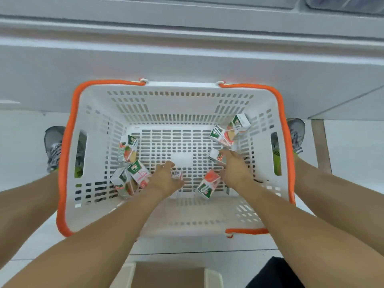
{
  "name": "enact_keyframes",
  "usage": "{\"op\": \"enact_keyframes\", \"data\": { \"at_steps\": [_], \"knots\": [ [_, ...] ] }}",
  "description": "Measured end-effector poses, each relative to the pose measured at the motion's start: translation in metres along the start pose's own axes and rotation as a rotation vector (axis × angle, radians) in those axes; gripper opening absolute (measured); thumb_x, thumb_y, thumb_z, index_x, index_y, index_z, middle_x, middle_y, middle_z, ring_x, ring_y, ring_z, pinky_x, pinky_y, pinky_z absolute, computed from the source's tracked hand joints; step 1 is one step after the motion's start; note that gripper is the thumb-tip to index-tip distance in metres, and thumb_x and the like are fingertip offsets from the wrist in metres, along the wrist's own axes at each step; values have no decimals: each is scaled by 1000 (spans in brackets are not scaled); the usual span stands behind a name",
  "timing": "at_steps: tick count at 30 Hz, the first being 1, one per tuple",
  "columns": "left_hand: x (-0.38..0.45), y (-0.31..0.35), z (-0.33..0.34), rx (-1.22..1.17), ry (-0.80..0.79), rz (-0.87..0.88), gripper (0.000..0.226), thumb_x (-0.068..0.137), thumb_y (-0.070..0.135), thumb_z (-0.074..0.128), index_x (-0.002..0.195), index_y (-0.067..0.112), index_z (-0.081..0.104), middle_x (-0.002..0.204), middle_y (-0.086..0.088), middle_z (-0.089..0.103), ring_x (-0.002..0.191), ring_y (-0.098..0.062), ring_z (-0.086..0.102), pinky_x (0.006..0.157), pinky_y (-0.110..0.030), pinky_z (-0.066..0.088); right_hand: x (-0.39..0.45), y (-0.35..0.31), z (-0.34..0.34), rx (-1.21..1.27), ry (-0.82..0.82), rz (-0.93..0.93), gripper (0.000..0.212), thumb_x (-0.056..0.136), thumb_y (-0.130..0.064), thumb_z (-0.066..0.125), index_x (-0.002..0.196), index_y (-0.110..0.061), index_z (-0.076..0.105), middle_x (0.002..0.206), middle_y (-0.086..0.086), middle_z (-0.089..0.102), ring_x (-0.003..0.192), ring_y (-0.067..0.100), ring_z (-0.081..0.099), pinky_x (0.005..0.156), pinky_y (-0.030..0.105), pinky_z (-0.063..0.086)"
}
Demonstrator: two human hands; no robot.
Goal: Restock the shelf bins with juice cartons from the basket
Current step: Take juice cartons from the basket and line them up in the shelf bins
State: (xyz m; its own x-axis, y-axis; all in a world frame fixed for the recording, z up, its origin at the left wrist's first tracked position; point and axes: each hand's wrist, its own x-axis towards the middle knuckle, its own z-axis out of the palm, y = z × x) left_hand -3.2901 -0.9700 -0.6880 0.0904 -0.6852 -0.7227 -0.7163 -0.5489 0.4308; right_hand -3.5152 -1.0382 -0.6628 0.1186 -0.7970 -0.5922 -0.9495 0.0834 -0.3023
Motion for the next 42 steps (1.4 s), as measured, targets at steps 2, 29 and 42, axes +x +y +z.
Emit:
{"op": "enact_keyframes", "data": {
  "at_steps": [2,29,42],
  "knots": [
    [5,-2,4,29,19,18,57,87,36,71,135,17,48,130,-9,55,104,-22,57,83,-29,43,5,1,4,-19,41,8,61,86,4,59,141,-18,43,139,8,50,128,28,44,99,42,46],
    [-142,142,-283,-50,165,664,41,68,8,88,103,23,75,96,9,73,93,-13,70,84,-33,58,-96,-154,-286,481,-68,-314,20,80,-17,75,85,2,74,76,15,72,65,19,65,64,30,62],
    [-177,122,-277,-540,313,703,48,77,-2,80,115,26,71,111,3,73,107,-16,68,88,-31,58,-121,-169,-267,1145,-313,-188,21,87,-11,67,105,-3,73,108,22,73,92,31,71,70,37,61]
  ]
}}
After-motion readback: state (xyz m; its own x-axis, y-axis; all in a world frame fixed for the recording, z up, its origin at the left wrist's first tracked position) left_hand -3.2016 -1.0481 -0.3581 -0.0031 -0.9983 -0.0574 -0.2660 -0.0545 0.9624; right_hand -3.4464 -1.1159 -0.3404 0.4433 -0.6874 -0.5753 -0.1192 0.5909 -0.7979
